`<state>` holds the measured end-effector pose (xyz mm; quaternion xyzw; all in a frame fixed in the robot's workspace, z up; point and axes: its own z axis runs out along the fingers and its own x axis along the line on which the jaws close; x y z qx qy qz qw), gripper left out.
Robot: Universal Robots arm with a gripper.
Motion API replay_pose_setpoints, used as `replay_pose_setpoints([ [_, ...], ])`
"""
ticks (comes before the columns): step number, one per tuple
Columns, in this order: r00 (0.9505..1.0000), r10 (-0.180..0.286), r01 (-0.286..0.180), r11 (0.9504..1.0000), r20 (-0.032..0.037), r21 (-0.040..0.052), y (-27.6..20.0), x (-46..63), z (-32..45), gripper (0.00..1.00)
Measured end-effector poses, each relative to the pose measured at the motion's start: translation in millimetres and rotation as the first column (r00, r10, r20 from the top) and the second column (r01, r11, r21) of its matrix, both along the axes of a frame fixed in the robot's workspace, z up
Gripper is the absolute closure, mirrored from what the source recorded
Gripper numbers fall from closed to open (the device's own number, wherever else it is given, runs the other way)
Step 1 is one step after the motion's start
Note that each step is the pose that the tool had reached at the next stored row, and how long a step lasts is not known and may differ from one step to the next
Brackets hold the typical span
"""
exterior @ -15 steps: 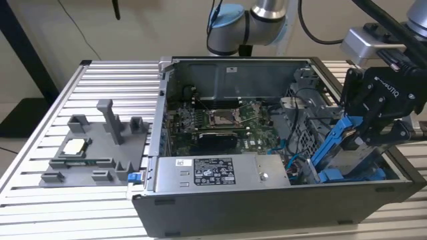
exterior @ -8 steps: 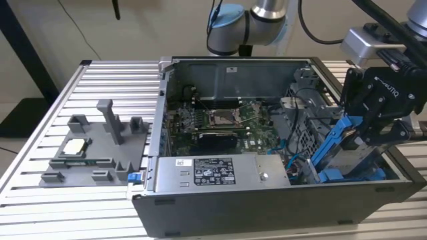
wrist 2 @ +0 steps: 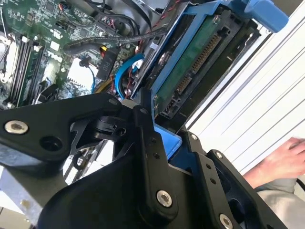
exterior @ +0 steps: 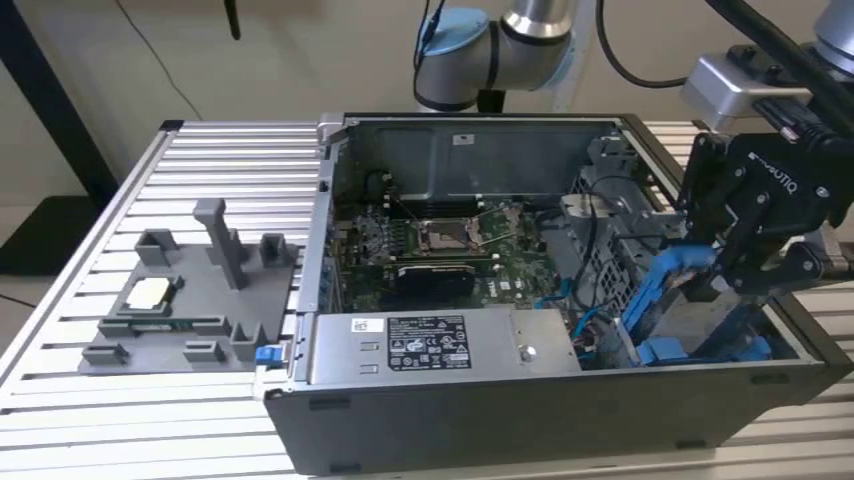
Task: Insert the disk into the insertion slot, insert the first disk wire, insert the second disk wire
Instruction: 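Insert the disk into the insertion slot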
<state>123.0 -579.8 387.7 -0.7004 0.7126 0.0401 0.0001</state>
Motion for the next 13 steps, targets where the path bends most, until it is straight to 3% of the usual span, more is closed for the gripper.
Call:
replay_pose_setpoints([
  [1, 1.0000, 0.000, 0.000, 1.0000, 0.0000, 0.0004, 0.0, 0.0, 0.0, 0.66],
  [2, 1.0000, 0.000, 0.000, 1.0000, -0.0001, 0.0008, 0.0, 0.0, 0.0, 0.60],
  [4, 1.0000, 0.000, 0.000, 1.0000, -0.0001, 0.0004, -0.1, 0.0, 1.9, 0.60],
  [11, 1.0000, 0.000, 0.000, 1.0000, 0.0000, 0.0006, 0.0, 0.0, 23.1, 0.60],
  [13, 1.0000, 0.000, 0.000, 1.0000, 0.0000, 0.0008, 0.0, 0.1, 23.9, 0.60],
])
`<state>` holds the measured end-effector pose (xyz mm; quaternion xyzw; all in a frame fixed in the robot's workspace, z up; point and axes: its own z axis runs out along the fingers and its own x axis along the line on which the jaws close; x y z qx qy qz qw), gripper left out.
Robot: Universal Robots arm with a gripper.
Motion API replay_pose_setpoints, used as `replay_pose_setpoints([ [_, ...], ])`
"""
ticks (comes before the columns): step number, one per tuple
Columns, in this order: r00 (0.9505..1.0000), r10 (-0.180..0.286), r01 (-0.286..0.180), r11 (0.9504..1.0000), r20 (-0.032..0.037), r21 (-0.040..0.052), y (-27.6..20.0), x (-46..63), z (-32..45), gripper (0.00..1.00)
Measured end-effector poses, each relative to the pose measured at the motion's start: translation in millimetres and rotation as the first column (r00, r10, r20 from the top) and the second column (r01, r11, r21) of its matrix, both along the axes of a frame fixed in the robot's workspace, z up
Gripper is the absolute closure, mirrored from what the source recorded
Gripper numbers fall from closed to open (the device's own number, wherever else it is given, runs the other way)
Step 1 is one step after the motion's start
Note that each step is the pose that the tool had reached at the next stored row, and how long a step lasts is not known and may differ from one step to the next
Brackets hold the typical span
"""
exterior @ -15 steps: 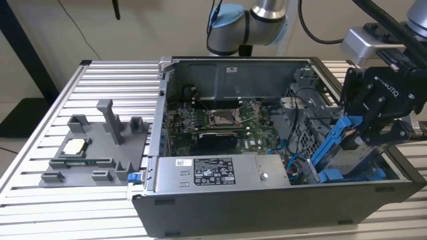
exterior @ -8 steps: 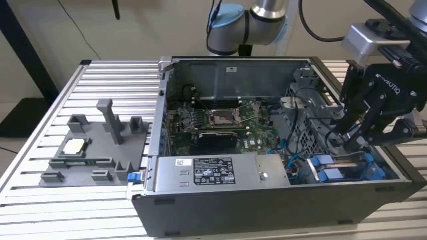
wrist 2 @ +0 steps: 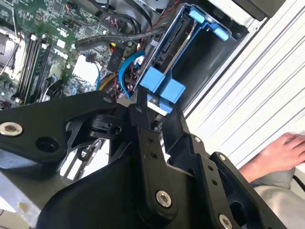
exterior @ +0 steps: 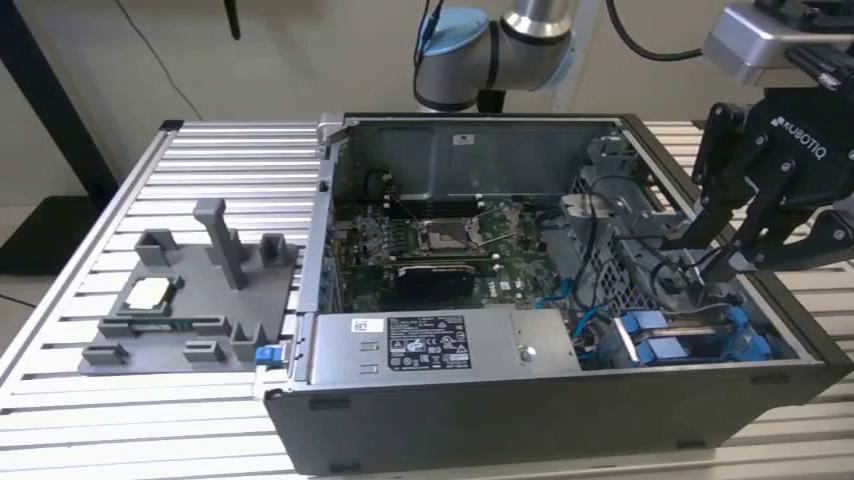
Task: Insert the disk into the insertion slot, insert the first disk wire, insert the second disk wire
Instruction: 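Insert the disk into the insertion slot, then insert the first disk wire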
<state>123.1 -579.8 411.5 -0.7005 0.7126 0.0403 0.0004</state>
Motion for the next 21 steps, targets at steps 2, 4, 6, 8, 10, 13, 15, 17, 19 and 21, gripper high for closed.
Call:
replay_pose_setpoints([
  [2, 1.0000, 0.000, 0.000, 1.0000, 0.0000, 0.0001, 0.0, 0.0, 0.1, 0.60],
  [4, 1.0000, 0.000, 0.000, 1.0000, 0.0000, -0.0002, 0.0, -0.1, 0.3, 0.60],
  [6, 1.0000, 0.000, 0.000, 1.0000, 0.0000, -0.0003, 0.1, -0.1, 0.4, 0.60],
  [8, 1.0000, 0.000, 0.000, 1.0000, 0.0000, -0.0002, 0.1, -0.1, 0.3, 0.60],
  [10, 1.0000, 0.000, 0.000, 1.0000, -0.0001, -0.0002, 0.2, -0.1, 0.3, 0.60],
  [13, 1.0000, 0.000, 0.000, 1.0000, -0.0001, -0.0003, 1.1, -0.1, 0.4, 0.60],
  [15, 1.0000, 0.000, 0.000, 1.0000, -0.0001, -0.0001, 3.0, -0.1, 0.2, 0.60],
  [17, 1.0000, 0.000, 0.000, 1.0000, 0.0001, 0.0006, 6.2, 0.0, -1.0, 0.60],
  [19, 1.0000, 0.000, 0.000, 1.0000, 0.0009, 0.0028, 11.1, 0.2, -3.5, 0.60],
  [21, 1.0000, 0.001, -0.001, 1.0000, 0.0016, 0.0050, 16.2, 0.2, -6.2, 0.60],
])
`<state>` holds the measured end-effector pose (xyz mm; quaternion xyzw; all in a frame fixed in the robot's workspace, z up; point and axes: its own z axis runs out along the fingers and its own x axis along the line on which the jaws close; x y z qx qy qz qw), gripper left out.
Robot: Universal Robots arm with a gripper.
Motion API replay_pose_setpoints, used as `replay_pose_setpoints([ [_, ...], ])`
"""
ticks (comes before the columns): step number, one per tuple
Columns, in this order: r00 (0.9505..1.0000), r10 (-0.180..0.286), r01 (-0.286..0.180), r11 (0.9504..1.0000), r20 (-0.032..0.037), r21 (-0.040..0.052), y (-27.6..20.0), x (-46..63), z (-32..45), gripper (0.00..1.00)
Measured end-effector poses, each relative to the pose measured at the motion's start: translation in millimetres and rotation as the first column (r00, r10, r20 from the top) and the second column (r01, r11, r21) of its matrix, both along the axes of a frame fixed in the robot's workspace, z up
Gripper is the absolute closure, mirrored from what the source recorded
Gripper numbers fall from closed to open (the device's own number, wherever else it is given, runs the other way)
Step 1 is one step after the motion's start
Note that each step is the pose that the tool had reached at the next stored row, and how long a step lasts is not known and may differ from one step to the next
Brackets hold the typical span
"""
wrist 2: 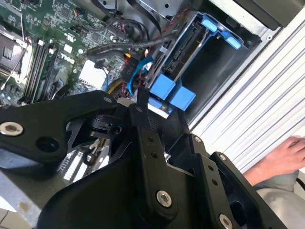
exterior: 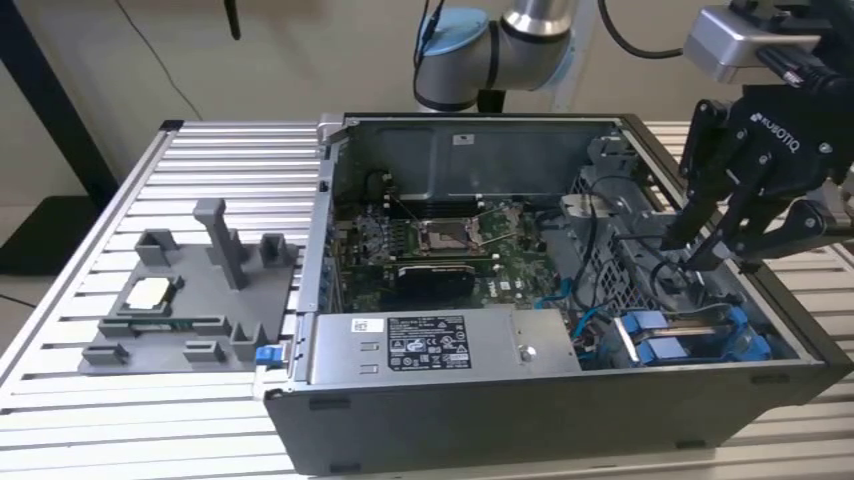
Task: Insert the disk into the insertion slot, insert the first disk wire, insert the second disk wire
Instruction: 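Insert the first disk wire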
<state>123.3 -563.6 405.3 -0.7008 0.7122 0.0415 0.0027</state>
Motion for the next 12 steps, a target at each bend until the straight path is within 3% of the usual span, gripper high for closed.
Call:
replay_pose_setpoints([
  [7, 1.0000, 0.002, -0.002, 1.0000, 0.0018, 0.0079, 13.8, 0.1, -9.2, 0.60],
  [12, 0.9999, 0.011, -0.011, 0.9998, 0.0031, 0.0189, 15.4, 2.1, -13.1, 0.60],
])
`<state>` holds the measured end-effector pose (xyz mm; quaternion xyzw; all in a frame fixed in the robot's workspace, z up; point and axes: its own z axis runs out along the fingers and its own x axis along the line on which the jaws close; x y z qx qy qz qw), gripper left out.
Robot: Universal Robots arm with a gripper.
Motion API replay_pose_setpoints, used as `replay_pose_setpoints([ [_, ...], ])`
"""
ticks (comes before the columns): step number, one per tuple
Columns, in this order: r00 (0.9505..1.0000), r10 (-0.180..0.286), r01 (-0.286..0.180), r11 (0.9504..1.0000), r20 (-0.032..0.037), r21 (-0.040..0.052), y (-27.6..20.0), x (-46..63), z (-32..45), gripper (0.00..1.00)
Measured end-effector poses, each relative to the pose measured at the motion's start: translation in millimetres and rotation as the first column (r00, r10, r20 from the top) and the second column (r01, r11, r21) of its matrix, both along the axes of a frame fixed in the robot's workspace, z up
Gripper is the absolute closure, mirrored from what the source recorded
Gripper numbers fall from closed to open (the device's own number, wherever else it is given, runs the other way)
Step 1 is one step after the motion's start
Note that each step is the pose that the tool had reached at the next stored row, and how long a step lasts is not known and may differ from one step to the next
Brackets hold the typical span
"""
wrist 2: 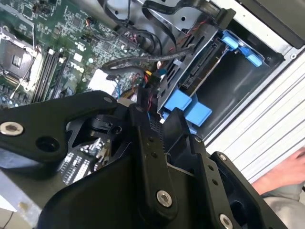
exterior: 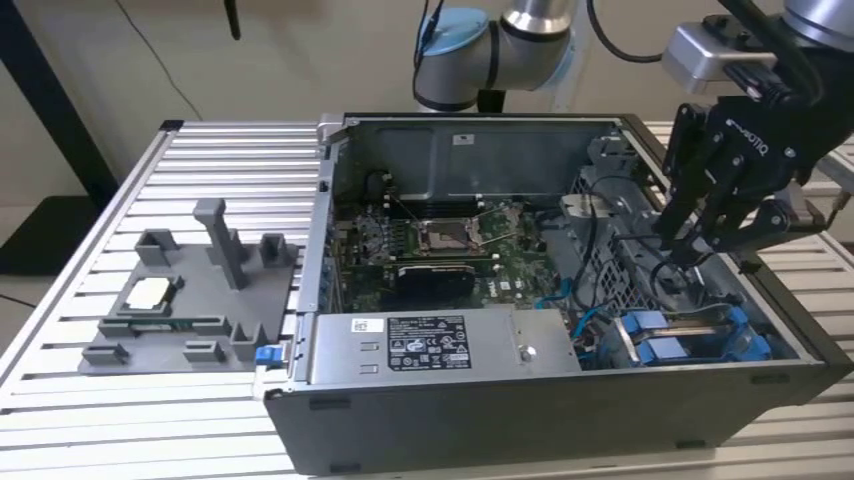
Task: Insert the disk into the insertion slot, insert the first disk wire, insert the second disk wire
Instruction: 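Insert the first disk wire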
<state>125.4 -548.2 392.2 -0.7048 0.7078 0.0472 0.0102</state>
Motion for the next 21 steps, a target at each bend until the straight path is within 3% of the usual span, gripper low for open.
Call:
replay_pose_setpoints([
  [2, 1.0000, 0.003, -0.003, 1.0000, 0.0000, 0.0054, 0.2, 2.4, -0.7, 0.60],
  [5, 1.0000, 0.005, -0.005, 0.9996, 0.0001, 0.0264, 1.2, 2.8, -0.6, 0.60],
  [9, 1.0000, 0.007, -0.007, 0.9995, 0.0010, 0.0298, 4.3, 3.8, -1.0, 0.60],
  [12, 0.9999, 0.009, -0.009, 0.9995, 0.0079, 0.0305, 4.9, 4.7, -1.8, 0.60],
  [14, 0.9997, 0.012, -0.013, 0.9994, 0.0190, 0.0325, 4.9, 4.7, -2.1, 0.60],
  [16, 0.9991, 0.015, -0.016, 0.9993, 0.0407, 0.0345, 4.9, 4.6, -2.4, 0.60],
  [17, 0.9987, 0.015, -0.016, 0.9993, 0.0480, 0.0343, 5.0, 4.0, -2.3, 0.60],
  [21, 0.9972, 0.015, -0.017, 0.9993, 0.0730, 0.0339, 4.9, -5.1, -2.3, 0.60],
])
